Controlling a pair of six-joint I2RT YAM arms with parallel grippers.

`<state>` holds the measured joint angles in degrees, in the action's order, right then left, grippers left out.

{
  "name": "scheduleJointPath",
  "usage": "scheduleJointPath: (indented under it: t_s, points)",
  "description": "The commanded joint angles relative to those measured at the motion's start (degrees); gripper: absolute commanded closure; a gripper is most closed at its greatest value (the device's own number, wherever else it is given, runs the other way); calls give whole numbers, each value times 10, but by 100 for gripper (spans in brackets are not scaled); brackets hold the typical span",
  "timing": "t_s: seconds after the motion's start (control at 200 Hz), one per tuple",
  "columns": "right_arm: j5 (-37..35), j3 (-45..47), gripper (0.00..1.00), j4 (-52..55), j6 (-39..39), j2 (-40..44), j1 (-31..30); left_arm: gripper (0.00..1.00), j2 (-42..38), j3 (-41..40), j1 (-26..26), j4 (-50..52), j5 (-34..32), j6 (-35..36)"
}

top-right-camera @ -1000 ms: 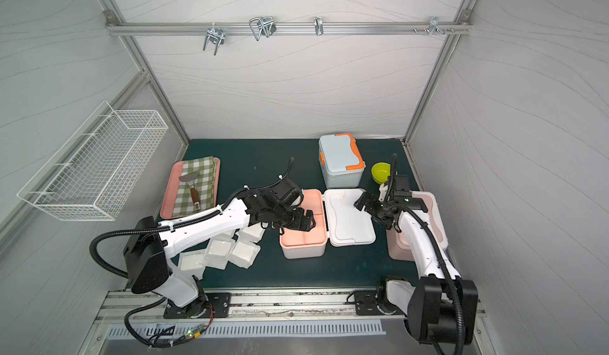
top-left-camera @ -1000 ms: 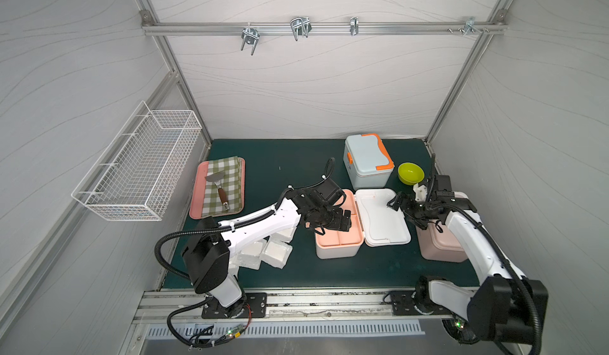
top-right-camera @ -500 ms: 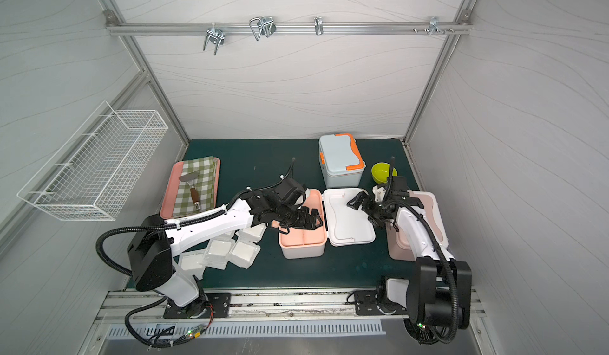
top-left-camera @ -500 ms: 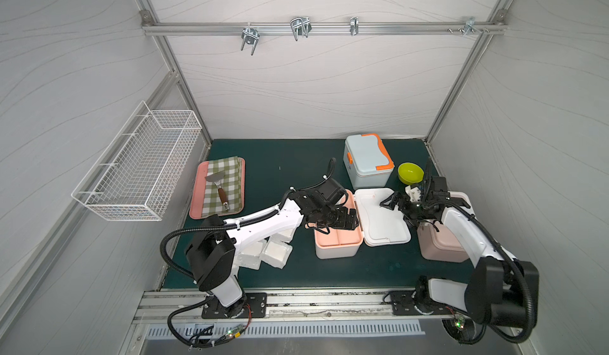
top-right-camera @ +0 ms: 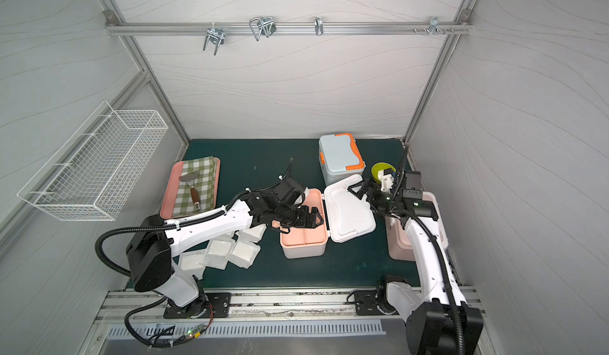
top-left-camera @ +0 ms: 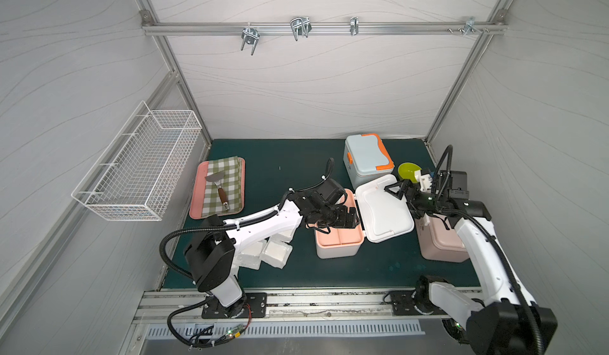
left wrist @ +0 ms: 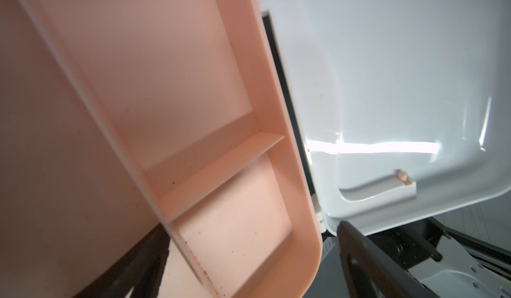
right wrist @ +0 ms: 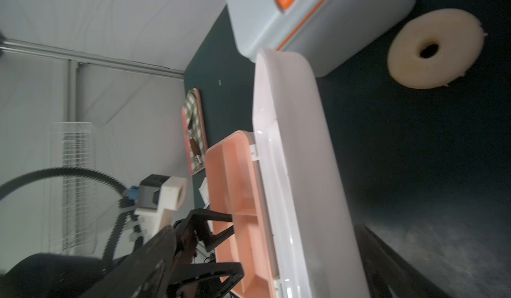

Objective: Open first aid kits and take out gauze
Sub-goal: Close the lid of the first aid kit.

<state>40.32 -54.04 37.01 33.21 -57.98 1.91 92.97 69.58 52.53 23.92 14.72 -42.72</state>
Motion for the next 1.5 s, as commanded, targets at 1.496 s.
scheduleJointPath:
  t_s: [1.496]
  points:
    - [-134,-167,1,51,11,-105,-426,4,-454,-193,-100,93,-143,4]
